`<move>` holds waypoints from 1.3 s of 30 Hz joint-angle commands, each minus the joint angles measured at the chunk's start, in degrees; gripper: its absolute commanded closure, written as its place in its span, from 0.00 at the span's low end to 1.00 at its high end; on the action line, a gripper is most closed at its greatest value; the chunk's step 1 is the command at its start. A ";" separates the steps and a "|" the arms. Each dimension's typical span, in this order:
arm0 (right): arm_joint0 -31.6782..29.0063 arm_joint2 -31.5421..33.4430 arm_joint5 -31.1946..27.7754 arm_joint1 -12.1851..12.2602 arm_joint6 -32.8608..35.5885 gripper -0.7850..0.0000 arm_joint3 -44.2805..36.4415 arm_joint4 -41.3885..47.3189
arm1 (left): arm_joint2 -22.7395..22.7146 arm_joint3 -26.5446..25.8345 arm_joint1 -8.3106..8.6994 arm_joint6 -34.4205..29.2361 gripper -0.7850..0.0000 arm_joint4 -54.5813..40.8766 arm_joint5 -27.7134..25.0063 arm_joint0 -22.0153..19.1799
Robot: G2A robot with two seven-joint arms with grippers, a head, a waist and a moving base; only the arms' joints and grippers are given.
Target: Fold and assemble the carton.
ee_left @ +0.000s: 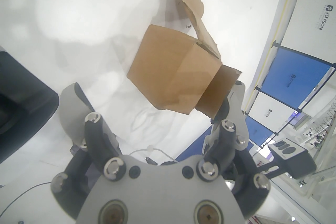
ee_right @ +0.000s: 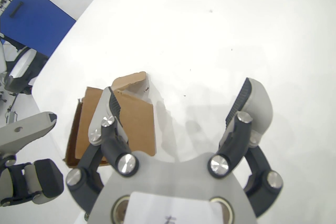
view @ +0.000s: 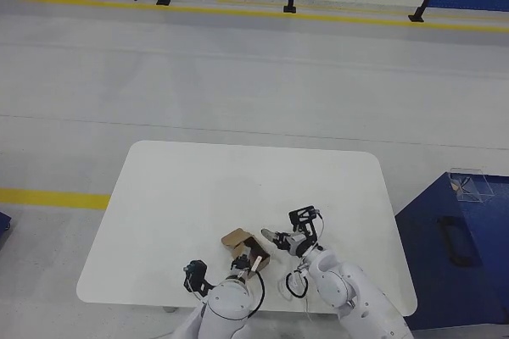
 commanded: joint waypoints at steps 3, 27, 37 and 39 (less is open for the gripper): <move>-0.96 0.02 -1.40 0.22 2.91 0.00 -1.75 -1.00 | -0.08 -0.68 0.89 -1.68 0.00 3.12 0.00 1.69; 0.05 -3.52 2.15 -1.24 2.98 0.00 0.69 -5.18 | 1.02 7.72 -0.64 -3.15 0.00 1.90 0.00 -2.77; -2.97 4.13 -5.72 -0.15 -1.67 0.00 -2.56 0.80 | -0.59 -3.57 -0.49 -2.32 0.00 8.45 -10.60 2.61; -4.49 6.55 -9.88 0.50 -2.20 0.00 -2.82 0.78 | -0.84 -5.26 -0.19 -3.93 0.00 11.12 -16.97 4.03</move>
